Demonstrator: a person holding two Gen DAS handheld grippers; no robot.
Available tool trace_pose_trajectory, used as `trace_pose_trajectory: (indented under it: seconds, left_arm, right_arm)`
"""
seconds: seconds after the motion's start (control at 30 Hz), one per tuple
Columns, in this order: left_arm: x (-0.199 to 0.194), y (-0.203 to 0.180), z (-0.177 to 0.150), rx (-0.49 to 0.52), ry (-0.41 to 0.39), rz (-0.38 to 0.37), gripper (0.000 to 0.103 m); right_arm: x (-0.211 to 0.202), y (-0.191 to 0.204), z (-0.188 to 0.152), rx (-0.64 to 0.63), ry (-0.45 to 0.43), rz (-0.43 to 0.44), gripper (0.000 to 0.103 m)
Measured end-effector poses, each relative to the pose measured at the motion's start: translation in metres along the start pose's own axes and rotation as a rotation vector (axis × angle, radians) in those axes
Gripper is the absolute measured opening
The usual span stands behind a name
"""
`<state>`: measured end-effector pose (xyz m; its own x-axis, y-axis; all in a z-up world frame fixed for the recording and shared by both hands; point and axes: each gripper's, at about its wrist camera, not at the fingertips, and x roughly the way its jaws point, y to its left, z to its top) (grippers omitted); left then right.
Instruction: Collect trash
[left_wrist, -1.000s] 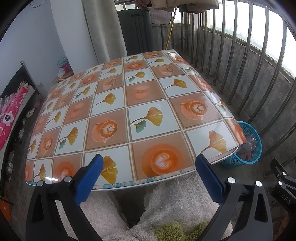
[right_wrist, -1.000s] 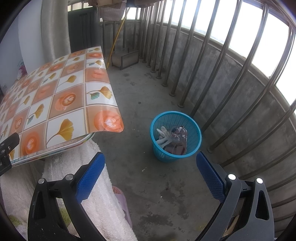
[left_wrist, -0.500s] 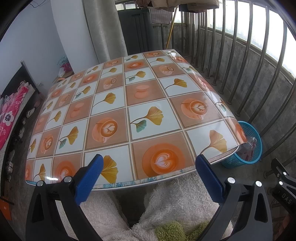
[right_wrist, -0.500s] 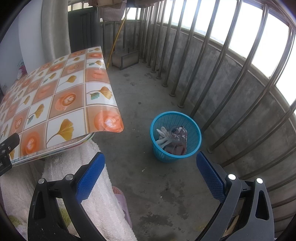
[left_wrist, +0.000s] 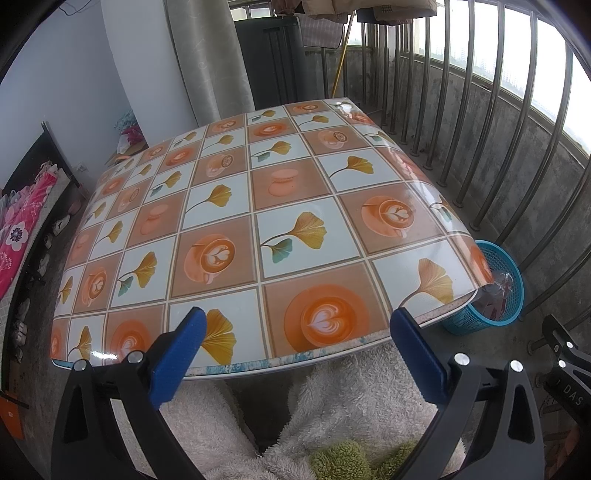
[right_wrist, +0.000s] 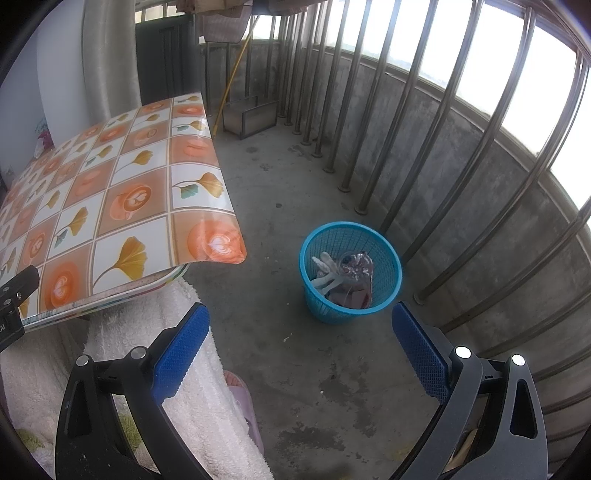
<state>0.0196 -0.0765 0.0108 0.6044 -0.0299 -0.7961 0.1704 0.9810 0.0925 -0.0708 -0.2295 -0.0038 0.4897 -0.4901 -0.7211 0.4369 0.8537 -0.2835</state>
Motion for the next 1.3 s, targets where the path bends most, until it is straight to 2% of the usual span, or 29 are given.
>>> trace_pose_trajectory:
  seconds: [1.3]
  left_arm:
    - [0.0001,0.0029,-0.0005,0.001,0.000,0.003,0.097]
  right_arm:
    - [0.0004,0.0014,-0.0011,0.003,-0.003,-0.001,0.095]
